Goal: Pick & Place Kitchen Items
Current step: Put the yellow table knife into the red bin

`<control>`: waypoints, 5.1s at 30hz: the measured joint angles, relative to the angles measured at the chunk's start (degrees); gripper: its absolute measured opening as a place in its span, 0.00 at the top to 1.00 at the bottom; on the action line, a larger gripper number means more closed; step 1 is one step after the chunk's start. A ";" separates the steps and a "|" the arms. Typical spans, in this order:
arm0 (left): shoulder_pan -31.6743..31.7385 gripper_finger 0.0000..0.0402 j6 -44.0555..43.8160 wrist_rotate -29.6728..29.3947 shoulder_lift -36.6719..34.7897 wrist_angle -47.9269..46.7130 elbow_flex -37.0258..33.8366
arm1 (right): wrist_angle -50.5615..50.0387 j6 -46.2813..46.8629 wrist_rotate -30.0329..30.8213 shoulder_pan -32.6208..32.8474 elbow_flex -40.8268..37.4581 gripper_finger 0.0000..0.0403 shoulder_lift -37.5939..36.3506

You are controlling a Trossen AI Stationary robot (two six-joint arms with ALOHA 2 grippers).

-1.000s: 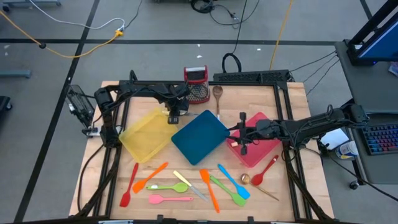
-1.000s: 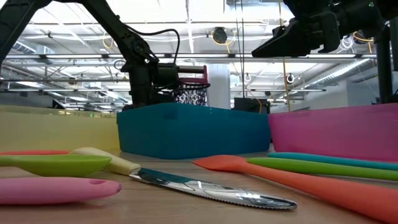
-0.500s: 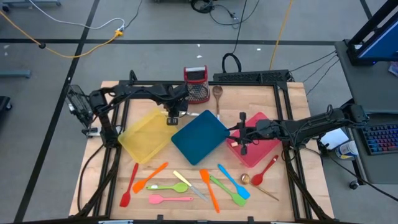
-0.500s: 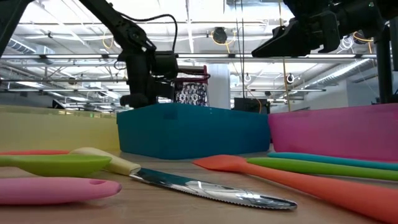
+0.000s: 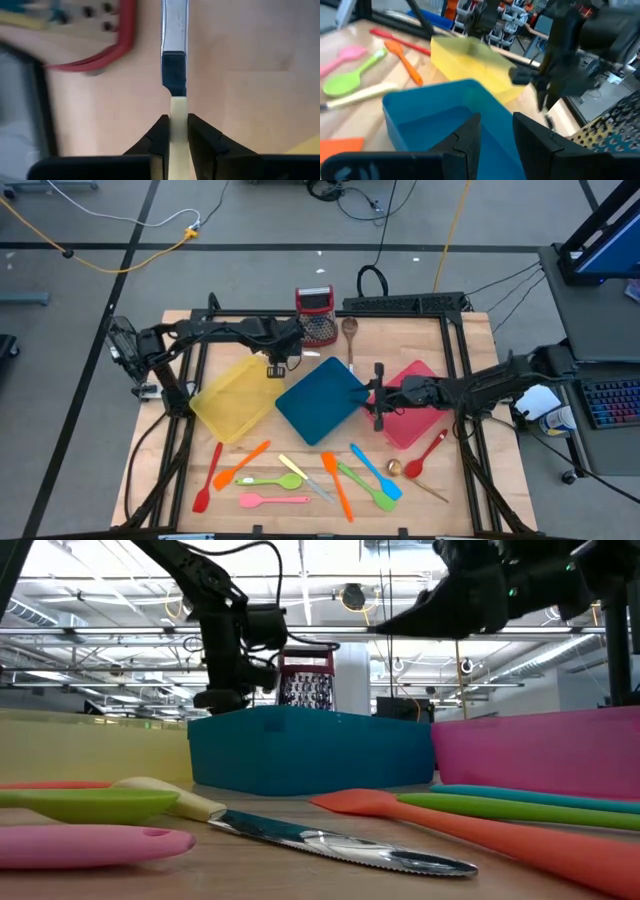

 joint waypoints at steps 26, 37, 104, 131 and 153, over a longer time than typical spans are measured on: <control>-20.29 0.85 -3.13 -19.66 -13.94 20.46 0.09 | 31.03 35.48 10.41 -8.68 0.02 0.74 13.99; -24.21 0.86 -6.10 -20.26 -13.97 26.70 0.11 | 38.03 30.88 8.83 -7.39 0.01 0.74 13.95; -29.30 0.77 -19.31 -24.51 -6.91 18.55 0.13 | -33.15 42.16 22.67 6.19 0.31 1.00 -30.85; -29.26 0.77 -24.75 -24.55 -7.41 11.82 0.11 | -77.99 74.88 17.71 6.52 0.08 1.00 -49.30; -29.21 0.77 -28.49 -24.49 -7.39 9.82 0.11 | -46.77 68.16 5.88 6.40 -20.76 0.93 -48.85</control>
